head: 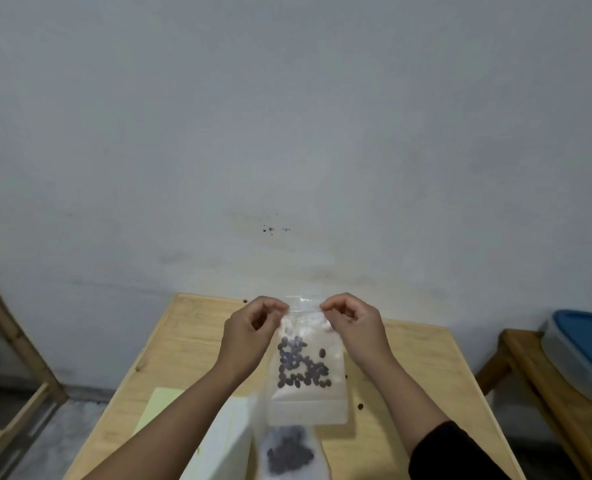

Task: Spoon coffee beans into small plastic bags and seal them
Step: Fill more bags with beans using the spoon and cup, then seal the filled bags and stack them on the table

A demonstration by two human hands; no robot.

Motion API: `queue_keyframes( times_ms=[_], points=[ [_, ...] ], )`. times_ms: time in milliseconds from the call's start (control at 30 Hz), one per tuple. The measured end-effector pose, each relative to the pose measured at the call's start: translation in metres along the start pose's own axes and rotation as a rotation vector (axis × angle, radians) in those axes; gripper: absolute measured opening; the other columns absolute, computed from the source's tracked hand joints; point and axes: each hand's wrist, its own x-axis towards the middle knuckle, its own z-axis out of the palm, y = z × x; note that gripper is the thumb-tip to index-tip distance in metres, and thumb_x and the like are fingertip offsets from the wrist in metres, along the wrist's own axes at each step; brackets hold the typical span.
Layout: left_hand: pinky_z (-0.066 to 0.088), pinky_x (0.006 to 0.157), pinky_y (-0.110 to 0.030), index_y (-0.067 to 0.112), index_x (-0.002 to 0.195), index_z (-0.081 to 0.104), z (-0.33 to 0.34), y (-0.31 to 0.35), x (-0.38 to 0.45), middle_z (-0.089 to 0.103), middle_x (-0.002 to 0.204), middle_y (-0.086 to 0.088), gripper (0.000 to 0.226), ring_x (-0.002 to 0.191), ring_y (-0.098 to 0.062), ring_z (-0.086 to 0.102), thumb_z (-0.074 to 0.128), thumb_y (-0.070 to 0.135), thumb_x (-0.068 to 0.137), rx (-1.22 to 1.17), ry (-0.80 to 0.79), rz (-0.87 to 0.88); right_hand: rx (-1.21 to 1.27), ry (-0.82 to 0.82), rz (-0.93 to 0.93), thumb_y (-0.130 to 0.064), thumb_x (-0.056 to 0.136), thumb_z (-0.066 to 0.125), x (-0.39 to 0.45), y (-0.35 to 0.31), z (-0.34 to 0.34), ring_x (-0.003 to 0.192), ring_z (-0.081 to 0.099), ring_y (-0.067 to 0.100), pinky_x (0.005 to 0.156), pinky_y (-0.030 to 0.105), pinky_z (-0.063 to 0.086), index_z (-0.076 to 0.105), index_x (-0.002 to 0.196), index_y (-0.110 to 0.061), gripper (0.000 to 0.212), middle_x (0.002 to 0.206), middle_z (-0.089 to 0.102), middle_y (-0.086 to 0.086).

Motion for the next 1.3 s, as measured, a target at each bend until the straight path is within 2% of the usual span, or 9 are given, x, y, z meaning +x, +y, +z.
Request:
queue_keyframes(
  times_ms=[100,233,467,600,733,967,1100,1200,1300],
  points=[
    [0.044,0.064,-0.034,0.035,0.081,0.070,-0.005,0.006,-0.008,0.068,0.076,-0.005,0.014,0.069,-0.031,0.055,0.068,0.022,0.085,0.047,-0.067,-0.018,-0.017,-0.075,0.024,-0.008,0.084,0.065,-0.005,-0.001,-0.004,0.073,0.065,0.003,0.069,0.019,0.054,0.073,0.081,-0.022,0.016,0.085,0.072,-0.007],
    [0.052,0.078,-0.048,0.037,0.079,0.072,-0.011,0.011,-0.019,0.069,0.077,-0.012,0.015,0.082,-0.038,0.061,0.073,0.022,0.080,0.051,-0.043,-0.057,0.029,-0.134,0.033,0.002,0.080,0.067,-0.013,-0.007,-0.007,0.066,0.065,0.002,0.064,0.013,0.049,0.072,0.077,-0.018,0.020,0.075,0.071,-0.002],
    [0.046,0.067,-0.026,0.039,0.071,0.070,-0.008,0.026,-0.034,0.069,0.075,-0.006,0.021,0.074,-0.021,0.061,0.073,0.020,0.080,0.136,0.095,-0.039,0.012,-0.108,-0.004,0.000,0.082,0.065,-0.020,-0.007,0.000,0.074,0.064,0.008,0.069,0.018,0.052,0.070,0.073,-0.024,0.026,0.079,0.071,-0.003],
    [0.047,0.065,-0.026,0.034,0.078,0.070,-0.007,0.031,-0.040,0.071,0.075,0.002,0.014,0.068,-0.016,0.060,0.070,0.020,0.082,0.128,0.057,-0.064,0.025,-0.192,0.011,-0.008,0.079,0.071,-0.024,-0.007,-0.002,0.070,0.060,0.006,0.064,0.015,0.050,0.071,0.077,-0.020,0.013,0.079,0.068,-0.003],
    [0.041,0.057,-0.011,0.025,0.082,0.071,0.002,0.036,-0.047,0.066,0.068,0.017,0.006,0.055,-0.001,0.055,0.072,0.019,0.081,0.113,-0.028,-0.082,-0.023,-0.126,0.011,-0.009,0.076,0.074,-0.026,-0.004,0.000,0.063,0.059,0.002,0.062,0.012,0.048,0.071,0.075,-0.018,0.010,0.074,0.068,-0.007],
    [0.051,0.063,-0.018,0.021,0.076,0.070,0.000,0.032,-0.047,0.072,0.077,0.009,0.007,0.063,-0.010,0.067,0.073,0.017,0.080,0.104,-0.010,-0.128,0.089,-0.232,0.058,-0.011,0.077,0.074,-0.032,0.004,0.007,0.061,0.056,-0.006,0.062,0.010,0.046,0.071,0.080,-0.017,0.008,0.080,0.067,-0.008],
    [0.048,0.067,-0.009,0.021,0.073,0.070,-0.004,0.030,-0.046,0.073,0.078,0.010,0.008,0.074,0.001,0.068,0.076,0.017,0.077,0.116,-0.011,-0.143,0.049,-0.242,0.068,-0.014,0.076,0.075,-0.027,0.007,0.015,0.061,0.054,-0.007,0.066,0.014,0.044,0.070,0.078,-0.013,0.005,0.078,0.065,-0.009],
    [0.039,0.062,-0.001,0.026,0.070,0.069,-0.014,0.028,-0.042,0.069,0.072,0.016,0.013,0.069,0.012,0.060,0.076,0.017,0.077,0.200,0.006,-0.108,0.054,-0.241,0.048,-0.013,0.075,0.075,-0.024,0.004,0.025,0.065,0.055,-0.002,0.068,0.018,0.045,0.069,0.074,-0.016,0.006,0.075,0.065,-0.010],
    [0.037,0.060,-0.001,0.027,0.071,0.069,-0.028,0.023,-0.036,0.067,0.070,0.018,0.013,0.065,0.012,0.057,0.075,0.018,0.077,0.209,0.049,-0.071,0.096,-0.222,0.025,-0.009,0.075,0.074,-0.020,-0.003,0.042,0.061,0.055,-0.005,0.061,0.012,0.046,0.070,0.073,-0.020,0.012,0.073,0.067,-0.012]
  ],
)
